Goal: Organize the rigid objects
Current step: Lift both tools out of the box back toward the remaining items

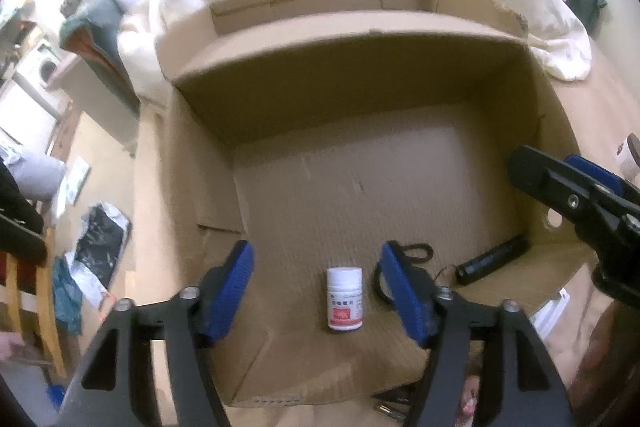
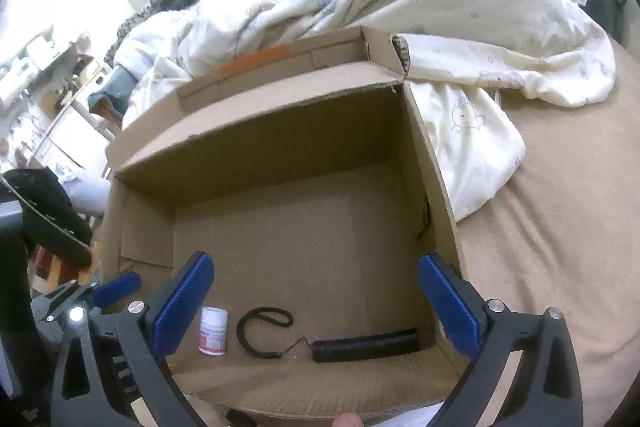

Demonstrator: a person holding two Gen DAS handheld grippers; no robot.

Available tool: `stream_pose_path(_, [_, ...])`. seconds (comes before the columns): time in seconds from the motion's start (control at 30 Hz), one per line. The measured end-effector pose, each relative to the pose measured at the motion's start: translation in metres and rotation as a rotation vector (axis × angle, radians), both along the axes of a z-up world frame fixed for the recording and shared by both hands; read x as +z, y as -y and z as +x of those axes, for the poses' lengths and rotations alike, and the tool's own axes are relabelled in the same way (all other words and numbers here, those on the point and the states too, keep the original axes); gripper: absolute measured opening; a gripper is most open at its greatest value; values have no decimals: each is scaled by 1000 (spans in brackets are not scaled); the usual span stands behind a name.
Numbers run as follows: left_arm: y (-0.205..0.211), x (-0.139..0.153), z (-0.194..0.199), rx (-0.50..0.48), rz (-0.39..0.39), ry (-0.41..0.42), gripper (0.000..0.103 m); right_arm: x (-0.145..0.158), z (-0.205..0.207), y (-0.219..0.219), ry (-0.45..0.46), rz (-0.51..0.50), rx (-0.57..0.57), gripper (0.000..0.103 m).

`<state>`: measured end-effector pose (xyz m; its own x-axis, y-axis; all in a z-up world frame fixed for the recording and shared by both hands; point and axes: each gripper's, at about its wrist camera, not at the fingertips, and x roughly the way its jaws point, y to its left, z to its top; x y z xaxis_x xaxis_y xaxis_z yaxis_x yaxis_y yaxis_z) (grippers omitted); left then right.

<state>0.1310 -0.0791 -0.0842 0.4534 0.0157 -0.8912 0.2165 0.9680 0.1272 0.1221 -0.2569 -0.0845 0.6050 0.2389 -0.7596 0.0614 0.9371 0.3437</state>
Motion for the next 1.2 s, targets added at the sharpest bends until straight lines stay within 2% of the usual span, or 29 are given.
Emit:
stream_pose_path(0.07, [-2,6,-3,1,-33,20,74,2,-2,2,20,-3,-8,103])
stream_pose_path(0.3, [-11,9,-5,26,-90,-6,76,7,-12,7,17,-27,-28,103])
stream_pose_path(0.33, [-13,9,-6,30,-104,-8,77,8,-13,8,16,-27,-32,103])
stream_pose_path(0.4, [-15,13,-8,27,-123,4,87,9,-16,10,12,-26,-37,103])
stream_pose_path(0.43, [-15,16,-11,16,-121,22,92,10,-18,11,12,-27,-38,103])
stream_pose_path(0.5, [-14,22,-15,5,-91,50,93,12,-22,11,16,-35,-32,103])
stream_pose_path(0.63, [-18,32,-20,41,-2,94,93,19,-29,12,32,-47,-21,103])
stream_pose_path(0.77, [-36,45,-27,62,-120,97,93,24,-38,14,39,-38,-29,103])
stream_pose_path(0.87, [-44,53,-36,72,-158,108,93,33,-48,15,44,-47,-40,103])
stream_pose_path(1.0, [-55,58,-42,89,-252,61,93,41,-65,13,50,-51,-28,103])
stream_pose_path(1.2, [-63,69,-60,95,-257,79,93,43,-88,11,25,-26,14,103])
